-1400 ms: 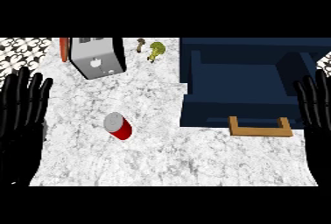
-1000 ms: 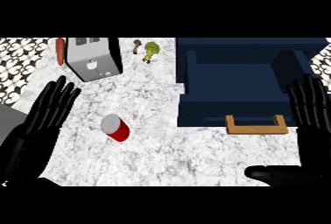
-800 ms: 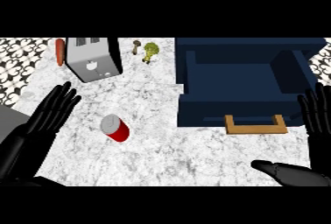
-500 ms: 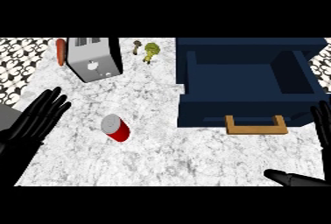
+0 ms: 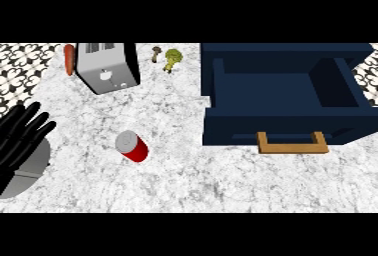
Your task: Pick up the can, place it into the drawer and close the drawer
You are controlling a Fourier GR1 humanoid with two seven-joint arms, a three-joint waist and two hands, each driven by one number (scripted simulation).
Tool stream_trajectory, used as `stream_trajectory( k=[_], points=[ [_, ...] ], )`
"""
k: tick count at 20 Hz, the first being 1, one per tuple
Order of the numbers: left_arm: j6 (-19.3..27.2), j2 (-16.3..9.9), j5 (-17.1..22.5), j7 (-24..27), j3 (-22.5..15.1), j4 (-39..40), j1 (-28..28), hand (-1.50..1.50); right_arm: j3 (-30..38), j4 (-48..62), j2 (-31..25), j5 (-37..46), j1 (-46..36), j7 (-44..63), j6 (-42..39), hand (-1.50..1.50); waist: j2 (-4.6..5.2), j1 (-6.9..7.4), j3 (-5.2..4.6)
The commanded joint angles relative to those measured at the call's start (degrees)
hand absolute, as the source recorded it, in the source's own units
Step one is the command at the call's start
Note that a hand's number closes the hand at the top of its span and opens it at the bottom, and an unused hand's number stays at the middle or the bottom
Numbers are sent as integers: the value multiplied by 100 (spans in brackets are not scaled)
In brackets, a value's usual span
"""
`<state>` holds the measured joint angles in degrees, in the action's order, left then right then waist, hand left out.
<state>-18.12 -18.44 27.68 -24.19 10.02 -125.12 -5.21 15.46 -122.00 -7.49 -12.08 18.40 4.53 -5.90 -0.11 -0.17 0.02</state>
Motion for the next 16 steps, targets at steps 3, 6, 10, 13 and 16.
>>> stream_trajectory(
  k=[3,6,10,13,16],
  points=[
    [316,131,561,-651,267,-291,-107,-150,475,148,-133,-322,23,50,-275,-150,2,11,0],
    [369,118,956,-767,388,217,197,-150,530,156,-244,-427,-146,218,-348,-150,8,4,-1],
    [503,-50,1238,-988,564,808,840,-150,553,-211,108,-443,394,-83,-577,-150,10,-38,-1],
    [537,411,809,-897,115,651,440,-150,805,-308,-98,-743,300,367,-637,-150,7,-12,-2],
    [143,373,876,-660,207,1259,546,-150,1077,-346,-59,-987,540,240,-898,-150,8,-25,-4]
  ],
)
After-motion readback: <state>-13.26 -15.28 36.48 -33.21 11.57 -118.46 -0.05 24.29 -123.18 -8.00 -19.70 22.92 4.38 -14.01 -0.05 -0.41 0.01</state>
